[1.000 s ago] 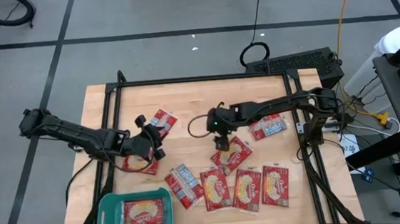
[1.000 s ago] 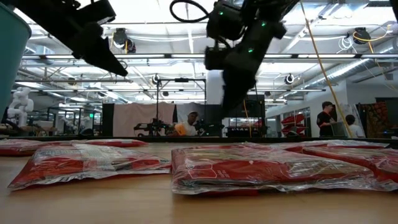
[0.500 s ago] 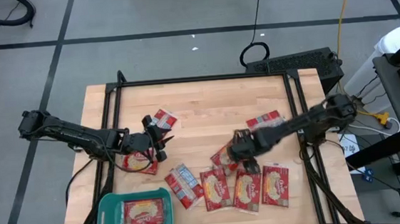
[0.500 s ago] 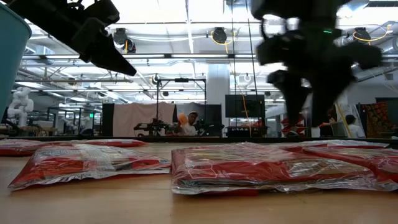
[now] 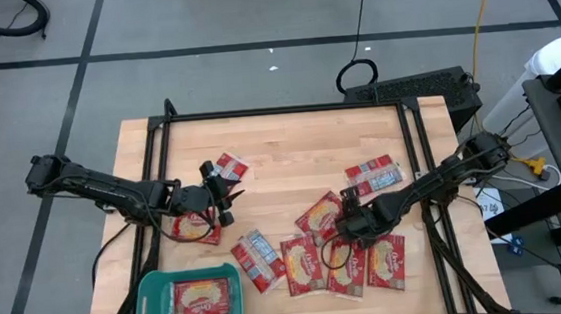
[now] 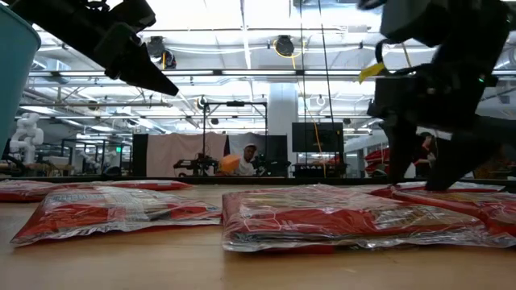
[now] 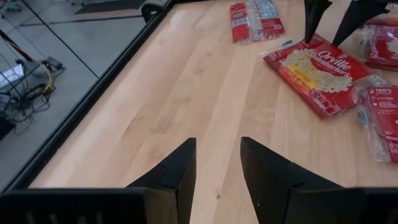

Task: Sort popcorn bags into baskets
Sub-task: Put the red popcorn bag into the blue container

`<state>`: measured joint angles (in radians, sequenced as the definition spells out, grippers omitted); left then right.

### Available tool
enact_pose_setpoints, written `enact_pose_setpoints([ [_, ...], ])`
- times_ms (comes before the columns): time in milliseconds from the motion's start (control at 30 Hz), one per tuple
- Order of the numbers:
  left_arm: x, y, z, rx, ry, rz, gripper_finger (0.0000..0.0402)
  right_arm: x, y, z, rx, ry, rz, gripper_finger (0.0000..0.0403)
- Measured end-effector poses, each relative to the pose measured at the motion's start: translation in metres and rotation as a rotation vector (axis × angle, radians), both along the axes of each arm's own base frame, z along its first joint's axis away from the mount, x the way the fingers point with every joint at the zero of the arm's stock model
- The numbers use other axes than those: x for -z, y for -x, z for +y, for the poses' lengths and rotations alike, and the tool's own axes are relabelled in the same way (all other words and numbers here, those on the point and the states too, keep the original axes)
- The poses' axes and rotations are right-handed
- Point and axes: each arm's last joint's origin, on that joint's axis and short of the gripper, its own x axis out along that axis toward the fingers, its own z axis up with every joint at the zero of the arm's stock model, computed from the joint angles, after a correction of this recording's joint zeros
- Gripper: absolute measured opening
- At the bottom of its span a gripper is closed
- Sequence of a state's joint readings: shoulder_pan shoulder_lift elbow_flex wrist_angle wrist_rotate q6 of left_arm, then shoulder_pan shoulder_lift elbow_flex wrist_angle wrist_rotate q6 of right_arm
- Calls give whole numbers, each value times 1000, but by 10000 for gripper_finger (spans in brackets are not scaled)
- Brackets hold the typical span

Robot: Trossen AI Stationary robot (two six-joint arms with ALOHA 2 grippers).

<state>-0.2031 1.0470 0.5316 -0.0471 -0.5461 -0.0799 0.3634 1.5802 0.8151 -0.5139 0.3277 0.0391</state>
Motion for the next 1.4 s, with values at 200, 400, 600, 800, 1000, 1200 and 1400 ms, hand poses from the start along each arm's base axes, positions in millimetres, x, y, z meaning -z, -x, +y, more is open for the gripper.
enact_pose_setpoints([
  [200, -1, -1, 2, -1, -9, -12, 129, 13, 5, -3, -22, 33, -58, 161],
  [400, -3, -3, 5, -21, -6, -34, 129, 15, 3, -2, -21, 15, -107, 41],
  [600, -9, -6, 6, -15, -17, -96, 129, 6, -5, -4, 8, 3, -226, 17],
  [800, -17, -9, 2, 71, -70, -150, 129, -12, -19, -13, 60, -10, -325, 3],
  [1000, -14, -16, -1, 144, -85, -156, 170, -24, -34, -27, 110, -8, -386, 1],
  [1200, 1, -36, -5, 169, -94, -166, 240, -33, -47, -45, 168, -25, -521, 1],
  [1400, 15, -54, -10, 304, -119, -106, 253, -40, -56, -59, 175, -8, -608, 0],
])
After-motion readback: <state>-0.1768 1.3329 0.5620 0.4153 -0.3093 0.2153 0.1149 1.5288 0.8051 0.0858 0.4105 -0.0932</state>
